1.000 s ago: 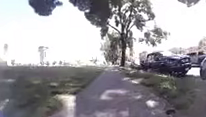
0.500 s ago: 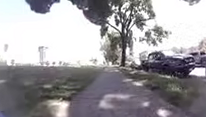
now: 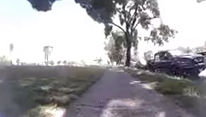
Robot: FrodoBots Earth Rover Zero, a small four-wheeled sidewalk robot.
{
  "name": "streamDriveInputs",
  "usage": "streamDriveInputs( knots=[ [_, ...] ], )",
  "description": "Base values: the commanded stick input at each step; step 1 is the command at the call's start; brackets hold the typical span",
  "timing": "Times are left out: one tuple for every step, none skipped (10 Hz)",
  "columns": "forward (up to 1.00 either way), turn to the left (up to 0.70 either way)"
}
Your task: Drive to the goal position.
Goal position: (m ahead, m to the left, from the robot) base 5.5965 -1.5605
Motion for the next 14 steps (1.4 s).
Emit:
streamDriveInputs(
  knots=[
    [0.70, 0.00],
    [0.70, 0.00],
    [0.70, 0.00],
    [0.70, 0.00],
    [0.70, 0.00],
    [0.70, 0.00],
    [0.70, 0.00],
    [0.70, 0.00],
    [0.70, 0.00],
    [0.70, 0.00],
    [0.70, 0.00],
    [0.70, 0.00],
    [0.70, 0.00],
    [0.70, 0.00]
  ],
)
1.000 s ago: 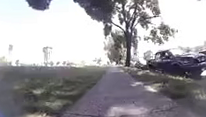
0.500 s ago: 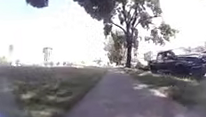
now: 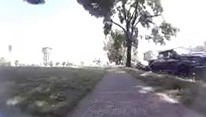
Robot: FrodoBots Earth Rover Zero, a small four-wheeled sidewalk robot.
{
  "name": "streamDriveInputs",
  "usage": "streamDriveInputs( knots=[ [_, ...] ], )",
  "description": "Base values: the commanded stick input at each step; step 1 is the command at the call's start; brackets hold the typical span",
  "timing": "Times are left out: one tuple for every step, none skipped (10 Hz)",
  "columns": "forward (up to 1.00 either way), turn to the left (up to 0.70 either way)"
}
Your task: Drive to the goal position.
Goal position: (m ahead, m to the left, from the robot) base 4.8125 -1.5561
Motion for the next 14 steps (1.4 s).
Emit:
streamDriveInputs(
  knots=[
    [0.70, 0.00],
    [0.70, 0.00],
    [0.70, 0.00],
    [0.70, 0.00],
    [0.70, 0.00],
    [0.70, 0.00],
    [0.70, 0.00],
    [0.70, 0.00],
    [0.70, 0.00],
    [0.70, 0.00],
    [0.70, 0.00],
    [0.70, 0.00],
    [0.70, 0.00],
    [0.70, 0.00]
  ],
)
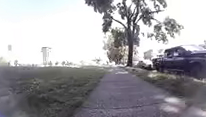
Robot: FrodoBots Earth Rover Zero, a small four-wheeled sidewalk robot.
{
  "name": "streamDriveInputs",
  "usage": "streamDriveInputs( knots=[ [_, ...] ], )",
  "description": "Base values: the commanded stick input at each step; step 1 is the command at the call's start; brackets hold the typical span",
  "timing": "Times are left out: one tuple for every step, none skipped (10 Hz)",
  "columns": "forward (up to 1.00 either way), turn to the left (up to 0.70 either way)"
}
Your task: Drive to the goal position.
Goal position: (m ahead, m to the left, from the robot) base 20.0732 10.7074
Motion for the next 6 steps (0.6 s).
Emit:
streamDriveInputs(
  knots=[
    [0.70, 0.00],
    [0.70, 0.00],
    [0.70, 0.00],
    [0.70, 0.00],
    [0.70, 0.00],
    [0.70, 0.00]
  ],
)
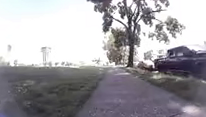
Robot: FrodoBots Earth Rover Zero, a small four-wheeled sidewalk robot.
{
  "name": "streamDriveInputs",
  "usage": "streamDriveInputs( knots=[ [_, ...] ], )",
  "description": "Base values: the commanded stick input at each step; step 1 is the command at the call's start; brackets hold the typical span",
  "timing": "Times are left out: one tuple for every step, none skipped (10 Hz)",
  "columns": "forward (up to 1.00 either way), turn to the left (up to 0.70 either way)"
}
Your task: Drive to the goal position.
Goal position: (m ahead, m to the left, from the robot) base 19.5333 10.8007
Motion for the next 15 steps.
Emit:
streamDriveInputs(
  knots=[
    [0.70, 0.00],
    [0.70, 0.00],
    [0.70, 0.00],
    [0.70, 0.00],
    [0.70, 0.00],
    [0.70, 0.00],
    [0.70, 0.00],
    [0.70, 0.00],
    [0.70, 0.00],
    [0.70, 0.00],
    [0.70, 0.00],
    [0.70, 0.00],
    [0.70, 0.00],
    [0.70, 0.00],
    [0.70, -0.35]
  ],
)
